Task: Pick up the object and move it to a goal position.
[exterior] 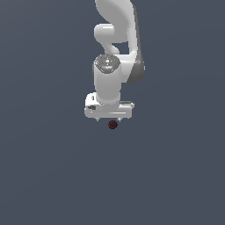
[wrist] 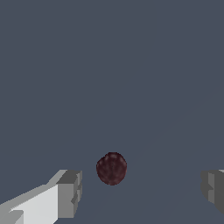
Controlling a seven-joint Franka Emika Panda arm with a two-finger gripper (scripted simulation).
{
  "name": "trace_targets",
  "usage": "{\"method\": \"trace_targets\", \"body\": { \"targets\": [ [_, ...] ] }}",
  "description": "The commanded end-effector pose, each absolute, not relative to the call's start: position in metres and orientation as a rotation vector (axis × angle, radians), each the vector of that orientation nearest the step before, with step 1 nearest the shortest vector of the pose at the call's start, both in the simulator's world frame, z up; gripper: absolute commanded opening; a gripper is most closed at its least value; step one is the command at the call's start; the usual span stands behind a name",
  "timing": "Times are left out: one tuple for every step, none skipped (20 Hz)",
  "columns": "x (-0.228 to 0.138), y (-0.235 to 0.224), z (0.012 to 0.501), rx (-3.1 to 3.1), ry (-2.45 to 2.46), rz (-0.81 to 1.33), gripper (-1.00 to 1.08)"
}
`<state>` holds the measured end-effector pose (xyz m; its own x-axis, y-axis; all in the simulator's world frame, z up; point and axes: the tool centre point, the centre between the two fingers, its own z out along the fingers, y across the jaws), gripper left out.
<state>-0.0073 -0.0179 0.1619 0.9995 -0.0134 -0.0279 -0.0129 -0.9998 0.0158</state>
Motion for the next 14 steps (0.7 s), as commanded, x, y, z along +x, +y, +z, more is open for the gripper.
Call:
{"method": "trace_targets", "body": {
  "targets": [
    [-0.007,-0.018,0.162,3.126,-0.021,-0.044,1.00],
    [-0.007,-0.019,0.162,3.126,-0.021,-0.044,1.00],
    [-0.007,-0.020,0.163,3.125,-0.020,-0.042,1.00],
    [-0.006,-0.022,0.164,3.123,-0.020,-0.039,1.00],
    [-0.005,-0.026,0.166,3.121,-0.019,-0.035,1.00],
    [-0.004,-0.030,0.168,3.119,-0.018,-0.031,1.00],
    [-0.002,-0.034,0.170,3.117,-0.015,-0.026,1.00],
    [-0.001,-0.038,0.172,3.115,-0.013,-0.022,1.00],
    [-0.001,-0.040,0.173,3.113,-0.010,-0.020,1.00],
    [0.000,-0.041,0.174,3.112,-0.008,-0.019,1.00],
    [0.000,-0.042,0.174,3.112,-0.007,-0.018,1.00],
    [0.000,-0.042,0.174,3.112,-0.006,-0.019,1.00],
    [0.000,-0.041,0.174,3.113,-0.007,-0.019,1.00],
    [0.000,-0.041,0.173,3.113,-0.010,-0.019,1.00]
  ]
}}
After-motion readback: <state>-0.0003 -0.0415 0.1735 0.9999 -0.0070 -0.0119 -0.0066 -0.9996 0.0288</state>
